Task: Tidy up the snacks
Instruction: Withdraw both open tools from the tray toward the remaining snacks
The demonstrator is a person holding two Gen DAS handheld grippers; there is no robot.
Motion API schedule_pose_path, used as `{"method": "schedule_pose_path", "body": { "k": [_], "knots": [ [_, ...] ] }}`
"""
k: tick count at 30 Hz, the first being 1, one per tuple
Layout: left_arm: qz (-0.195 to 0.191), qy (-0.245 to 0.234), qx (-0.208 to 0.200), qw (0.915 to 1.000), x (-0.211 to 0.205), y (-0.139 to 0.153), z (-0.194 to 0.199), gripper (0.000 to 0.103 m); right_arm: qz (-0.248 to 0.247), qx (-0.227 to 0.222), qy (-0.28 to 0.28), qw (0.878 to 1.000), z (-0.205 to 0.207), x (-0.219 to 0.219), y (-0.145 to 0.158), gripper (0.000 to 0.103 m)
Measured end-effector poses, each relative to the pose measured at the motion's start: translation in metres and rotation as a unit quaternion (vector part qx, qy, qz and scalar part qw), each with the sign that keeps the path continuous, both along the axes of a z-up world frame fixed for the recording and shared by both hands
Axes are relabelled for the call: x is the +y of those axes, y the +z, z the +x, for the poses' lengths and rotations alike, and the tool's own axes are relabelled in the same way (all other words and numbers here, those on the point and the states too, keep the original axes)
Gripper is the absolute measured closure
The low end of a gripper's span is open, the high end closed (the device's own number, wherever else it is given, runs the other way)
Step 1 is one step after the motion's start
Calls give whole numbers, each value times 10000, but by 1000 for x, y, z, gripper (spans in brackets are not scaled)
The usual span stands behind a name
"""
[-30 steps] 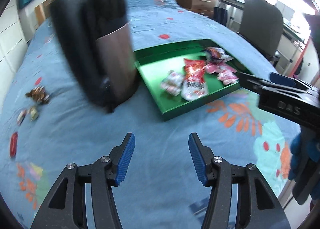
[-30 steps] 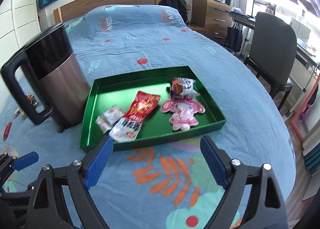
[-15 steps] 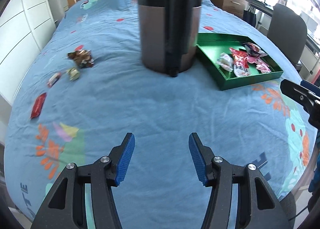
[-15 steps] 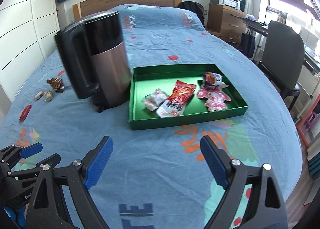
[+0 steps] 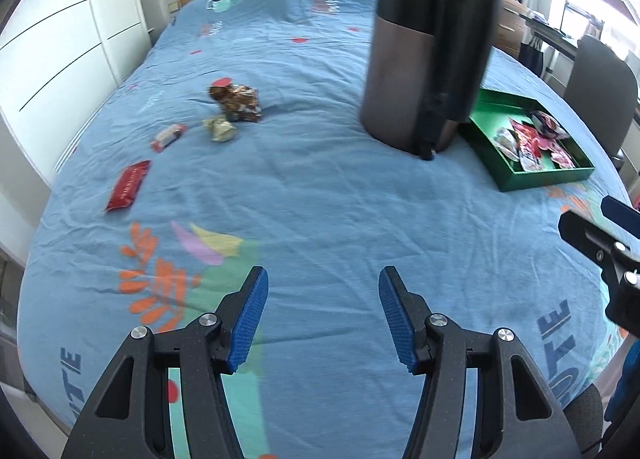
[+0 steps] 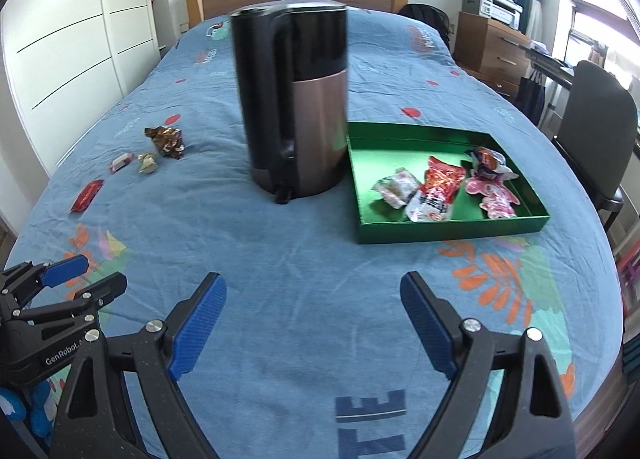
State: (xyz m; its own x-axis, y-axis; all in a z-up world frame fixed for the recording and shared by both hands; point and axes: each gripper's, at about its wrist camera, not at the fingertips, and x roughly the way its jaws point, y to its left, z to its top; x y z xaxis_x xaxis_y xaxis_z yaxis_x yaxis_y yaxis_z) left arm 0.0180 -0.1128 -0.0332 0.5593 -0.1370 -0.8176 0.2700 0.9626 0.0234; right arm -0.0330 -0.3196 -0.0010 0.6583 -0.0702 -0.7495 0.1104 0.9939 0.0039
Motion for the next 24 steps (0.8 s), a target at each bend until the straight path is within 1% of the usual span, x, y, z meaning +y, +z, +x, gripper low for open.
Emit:
{"method": "schedule_pose_path", "body": {
  "k": [5, 16, 24],
  "knots": [
    [-65, 146, 35, 9999, 25, -3, 5, 51, -57, 53, 133, 9999, 6, 20, -2, 0],
    [-114, 364, 70, 9992, 66, -12, 19, 51, -144, 240, 447, 9986, 25, 62, -14, 0],
    [-109, 844, 103, 9963, 121, -24, 47, 51, -176, 307, 748, 9966, 49, 97, -25, 0]
  ]
}}
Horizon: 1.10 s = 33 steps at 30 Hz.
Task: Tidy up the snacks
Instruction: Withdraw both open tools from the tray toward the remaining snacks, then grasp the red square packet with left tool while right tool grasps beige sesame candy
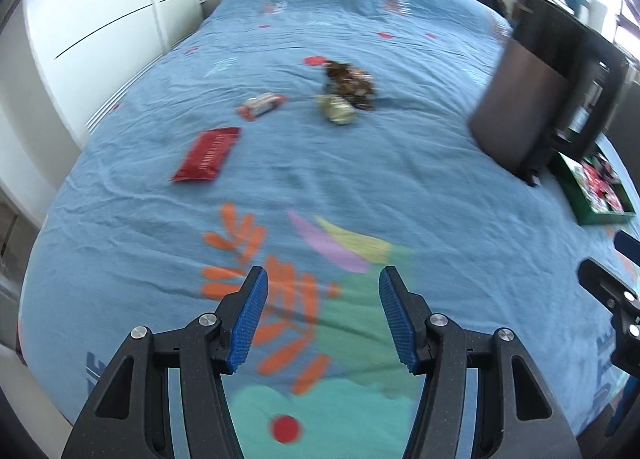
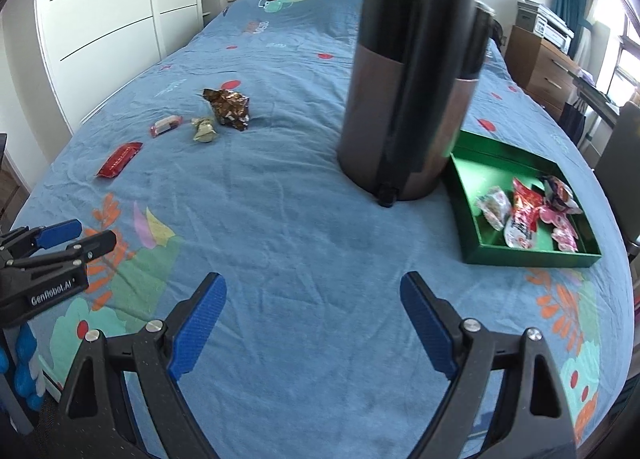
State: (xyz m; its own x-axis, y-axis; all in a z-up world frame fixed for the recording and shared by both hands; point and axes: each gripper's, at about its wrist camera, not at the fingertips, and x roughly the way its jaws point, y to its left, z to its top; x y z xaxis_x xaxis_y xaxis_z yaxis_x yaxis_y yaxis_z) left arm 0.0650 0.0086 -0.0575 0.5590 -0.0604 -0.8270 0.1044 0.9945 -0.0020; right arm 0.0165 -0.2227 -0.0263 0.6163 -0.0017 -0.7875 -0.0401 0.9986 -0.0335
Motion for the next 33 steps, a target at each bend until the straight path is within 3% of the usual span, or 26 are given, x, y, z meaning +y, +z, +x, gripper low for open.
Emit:
{"method": "schedule_pose_path", "body": {
  "k": [8, 16, 24, 33],
  "knots": [
    [164, 371, -87, 9991, 54, -8, 40, 51, 68, 54, 201, 9998, 30, 27, -13, 0],
    [78, 500, -223, 9985, 89, -7, 86, 48, 273, 68, 547, 9981, 83, 65, -20, 0],
    [-144, 141, -163, 9997, 106, -17, 131, 48, 531, -46, 899, 9945, 168, 112, -23, 0],
    [-109, -147, 174, 9997, 107, -48, 161, 48, 623, 424, 1065, 9915, 231, 138, -69, 0]
  ]
}}
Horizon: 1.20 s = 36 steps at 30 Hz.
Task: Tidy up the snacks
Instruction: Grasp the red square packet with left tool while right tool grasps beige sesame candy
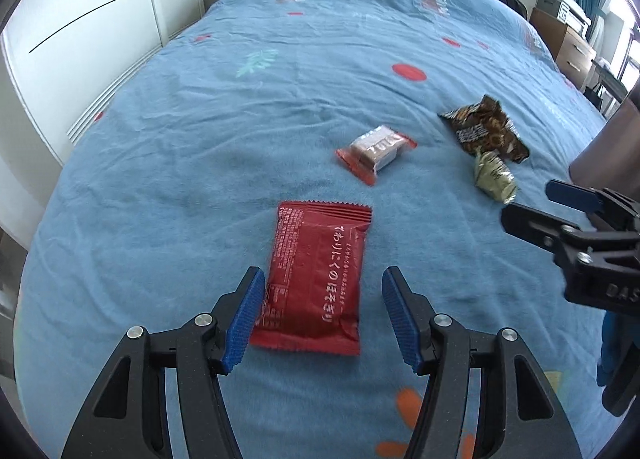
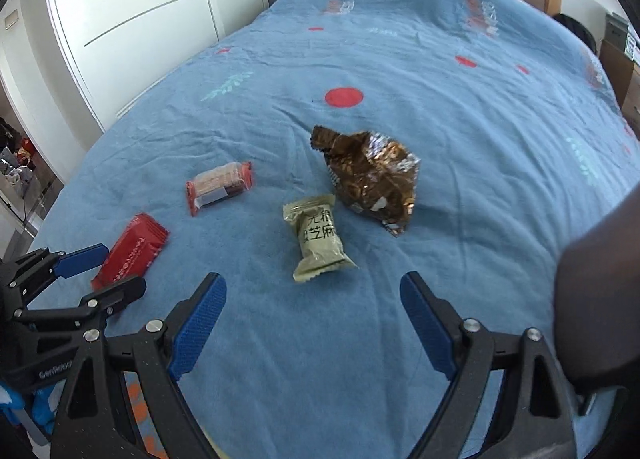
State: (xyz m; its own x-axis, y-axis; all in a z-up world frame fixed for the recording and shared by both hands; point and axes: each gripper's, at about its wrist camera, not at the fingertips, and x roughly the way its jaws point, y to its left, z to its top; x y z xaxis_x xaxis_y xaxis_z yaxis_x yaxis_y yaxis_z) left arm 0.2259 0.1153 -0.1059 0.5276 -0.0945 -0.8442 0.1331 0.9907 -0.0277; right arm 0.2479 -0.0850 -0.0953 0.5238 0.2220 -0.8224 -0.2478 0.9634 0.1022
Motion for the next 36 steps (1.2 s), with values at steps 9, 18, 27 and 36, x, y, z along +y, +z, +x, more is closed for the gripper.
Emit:
{"method": "schedule_pose_path", "body": {
  "k": [9, 18, 27, 36],
  "knots": [
    [-24, -68, 102, 9999, -4, -16, 11, 53, 41, 54, 25, 10000, 29, 8, -17, 0],
    [-47, -77, 61, 9999, -4, -18, 12, 61, 87, 41, 55, 9999, 33, 6, -20, 0],
    [27, -20, 3, 10000, -9, -16, 10, 66, 154, 92, 122, 9998, 31, 0, -17, 0],
    [75, 154, -41, 9998, -13, -10, 7, 68, 168, 199, 154, 9995, 24, -2, -12, 3]
  ]
}}
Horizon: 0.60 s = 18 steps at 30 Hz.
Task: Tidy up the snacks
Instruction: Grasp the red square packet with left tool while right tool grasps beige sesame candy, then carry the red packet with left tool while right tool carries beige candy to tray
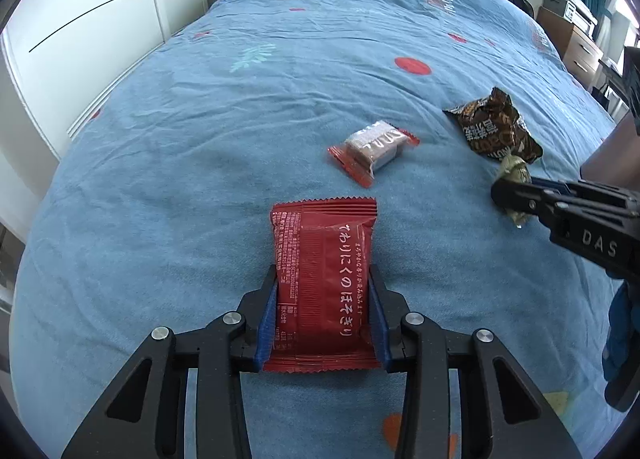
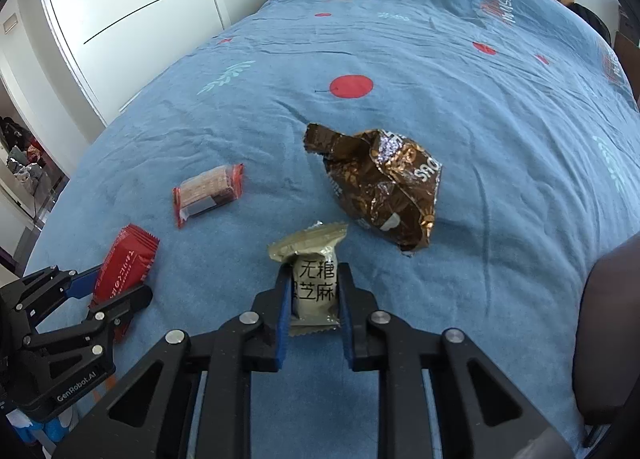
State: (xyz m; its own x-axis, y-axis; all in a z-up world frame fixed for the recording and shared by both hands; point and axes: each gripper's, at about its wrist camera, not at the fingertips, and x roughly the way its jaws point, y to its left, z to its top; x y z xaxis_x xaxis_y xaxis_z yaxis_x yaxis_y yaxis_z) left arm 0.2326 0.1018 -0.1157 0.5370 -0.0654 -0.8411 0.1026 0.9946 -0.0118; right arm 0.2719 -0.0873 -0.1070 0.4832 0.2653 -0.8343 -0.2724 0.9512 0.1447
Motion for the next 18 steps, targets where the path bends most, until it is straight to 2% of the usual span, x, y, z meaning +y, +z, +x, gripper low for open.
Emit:
{"method": "schedule_pose_path", "body": {
  "k": [9, 18],
  "knots": [
    [-95, 94, -3, 9999, -7, 17, -18, 68, 38, -96, 39, 9999, -30, -5, 24, 3],
    [-155, 177, -151, 9996, -20, 45, -58, 68, 178, -144, -44, 9997, -80, -20, 52, 3]
  ]
}}
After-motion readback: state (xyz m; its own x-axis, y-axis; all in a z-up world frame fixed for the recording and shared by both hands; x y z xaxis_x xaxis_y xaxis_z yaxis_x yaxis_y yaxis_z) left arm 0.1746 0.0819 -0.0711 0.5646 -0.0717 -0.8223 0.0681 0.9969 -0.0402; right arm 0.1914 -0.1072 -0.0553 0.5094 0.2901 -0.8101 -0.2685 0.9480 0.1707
